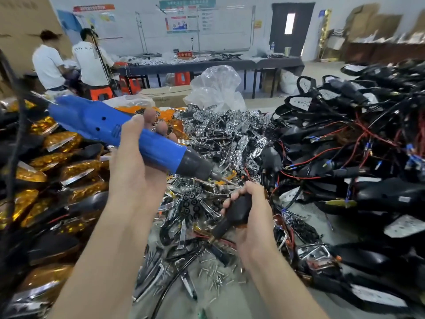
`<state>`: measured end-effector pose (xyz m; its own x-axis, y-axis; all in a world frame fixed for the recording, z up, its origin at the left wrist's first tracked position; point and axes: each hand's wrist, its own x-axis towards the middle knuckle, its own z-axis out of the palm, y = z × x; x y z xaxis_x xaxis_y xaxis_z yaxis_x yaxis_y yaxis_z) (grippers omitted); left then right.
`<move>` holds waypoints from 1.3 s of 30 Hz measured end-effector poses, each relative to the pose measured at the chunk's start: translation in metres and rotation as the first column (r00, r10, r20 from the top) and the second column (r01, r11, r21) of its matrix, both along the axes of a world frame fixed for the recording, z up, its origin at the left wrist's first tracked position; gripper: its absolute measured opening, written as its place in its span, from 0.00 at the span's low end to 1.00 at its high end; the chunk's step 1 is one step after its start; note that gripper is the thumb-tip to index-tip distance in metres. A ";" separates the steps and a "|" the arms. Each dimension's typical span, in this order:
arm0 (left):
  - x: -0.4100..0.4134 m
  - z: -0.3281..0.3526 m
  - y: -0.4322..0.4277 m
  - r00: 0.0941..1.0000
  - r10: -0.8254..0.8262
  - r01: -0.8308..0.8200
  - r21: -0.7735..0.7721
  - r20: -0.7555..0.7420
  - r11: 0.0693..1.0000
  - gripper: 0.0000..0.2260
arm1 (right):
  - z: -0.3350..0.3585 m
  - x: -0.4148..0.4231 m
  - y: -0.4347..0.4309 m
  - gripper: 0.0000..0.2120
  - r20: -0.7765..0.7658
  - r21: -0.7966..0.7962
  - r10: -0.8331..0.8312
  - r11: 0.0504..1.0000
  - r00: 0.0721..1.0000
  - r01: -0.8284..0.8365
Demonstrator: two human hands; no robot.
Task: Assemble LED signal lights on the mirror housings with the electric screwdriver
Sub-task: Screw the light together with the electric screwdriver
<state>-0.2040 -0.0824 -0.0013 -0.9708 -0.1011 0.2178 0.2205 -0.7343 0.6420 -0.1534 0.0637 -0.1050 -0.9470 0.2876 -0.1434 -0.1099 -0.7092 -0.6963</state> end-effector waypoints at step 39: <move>-0.014 -0.019 0.017 0.993 0.066 -0.071 0.049 0.102 0.996 0.07 | -0.001 -0.002 -0.007 0.12 -0.112 0.361 -0.052 0.928 0.992 0.089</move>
<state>-0.2182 -0.0651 -0.0204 -0.9779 -0.1766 0.1120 0.2074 -0.7530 0.6244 -0.1551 0.0564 -0.1057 -0.9264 0.3686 0.0769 -0.2314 -0.3960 -0.8886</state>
